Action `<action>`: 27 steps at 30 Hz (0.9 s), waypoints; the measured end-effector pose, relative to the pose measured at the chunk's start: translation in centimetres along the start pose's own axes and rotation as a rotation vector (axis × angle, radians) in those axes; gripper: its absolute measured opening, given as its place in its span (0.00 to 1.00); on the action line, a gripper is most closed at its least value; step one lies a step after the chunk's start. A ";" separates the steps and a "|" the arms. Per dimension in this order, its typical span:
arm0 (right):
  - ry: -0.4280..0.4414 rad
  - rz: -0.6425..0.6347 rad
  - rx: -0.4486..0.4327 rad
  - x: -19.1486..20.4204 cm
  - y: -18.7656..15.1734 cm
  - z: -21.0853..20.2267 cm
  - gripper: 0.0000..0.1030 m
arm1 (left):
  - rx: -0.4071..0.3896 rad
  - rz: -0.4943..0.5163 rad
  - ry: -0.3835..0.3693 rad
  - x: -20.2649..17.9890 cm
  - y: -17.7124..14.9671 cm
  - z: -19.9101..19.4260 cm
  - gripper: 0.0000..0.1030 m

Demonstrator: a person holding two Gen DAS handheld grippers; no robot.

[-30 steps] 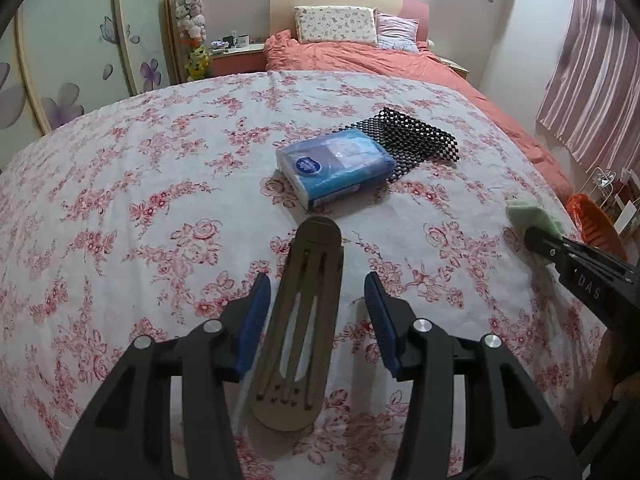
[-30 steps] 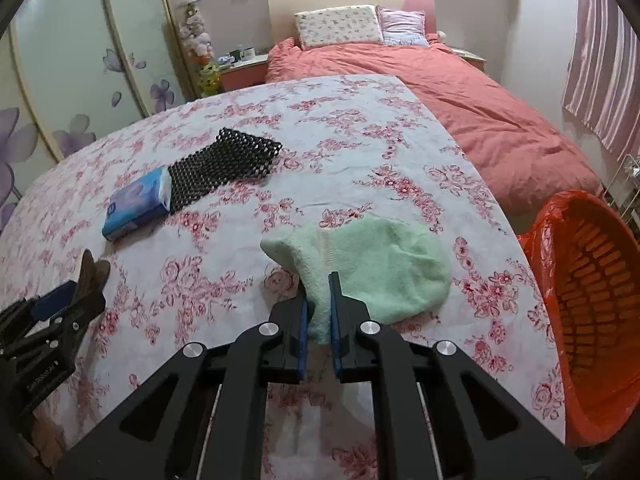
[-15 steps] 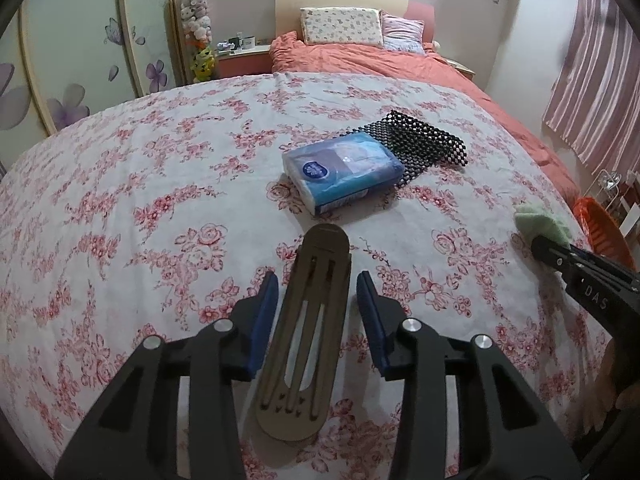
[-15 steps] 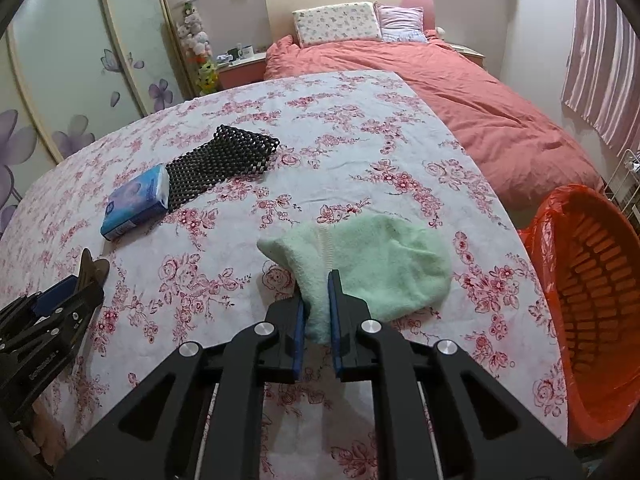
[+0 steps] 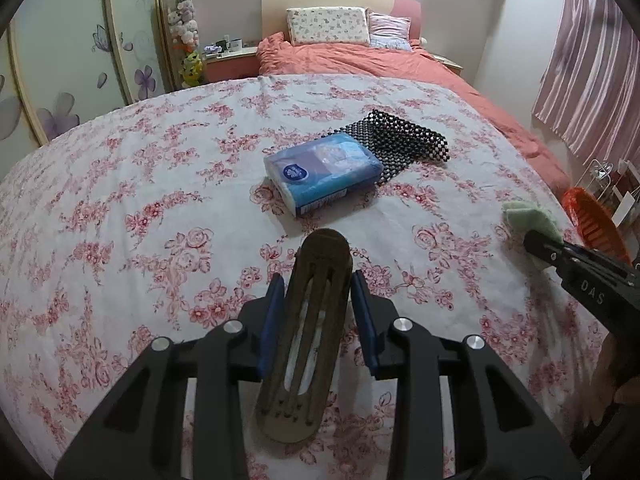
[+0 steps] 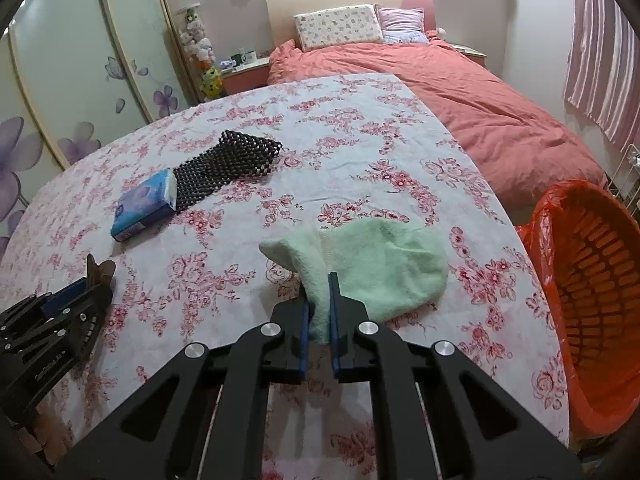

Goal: Collect trash
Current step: 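Lift the hair clip and green towel off the bed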

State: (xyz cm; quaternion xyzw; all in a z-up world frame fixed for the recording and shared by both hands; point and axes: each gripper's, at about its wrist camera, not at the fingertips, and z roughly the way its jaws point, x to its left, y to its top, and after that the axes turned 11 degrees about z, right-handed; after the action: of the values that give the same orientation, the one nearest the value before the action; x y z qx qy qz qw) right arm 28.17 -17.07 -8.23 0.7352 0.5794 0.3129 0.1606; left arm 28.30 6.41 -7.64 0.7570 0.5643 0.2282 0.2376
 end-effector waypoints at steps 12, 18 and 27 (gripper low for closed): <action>-0.006 -0.017 0.012 0.2 -0.5 0.2 0.07 | 0.014 -0.013 -0.017 -0.5 -0.4 0.1 0.35; -0.006 -0.017 0.013 0.2 -0.5 0.1 0.08 | 0.018 -0.002 0.001 -0.5 -1.8 -0.7 0.50; -0.002 -0.016 0.012 0.1 -0.6 -0.4 0.08 | 0.004 0.029 0.019 -1.2 -2.4 -1.3 0.33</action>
State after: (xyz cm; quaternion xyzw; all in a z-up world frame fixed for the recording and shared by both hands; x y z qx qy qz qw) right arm 27.47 -16.88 -8.30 0.7317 0.5871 0.3075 0.1593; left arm 25.42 6.03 -8.20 0.7632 0.5561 0.2376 0.2275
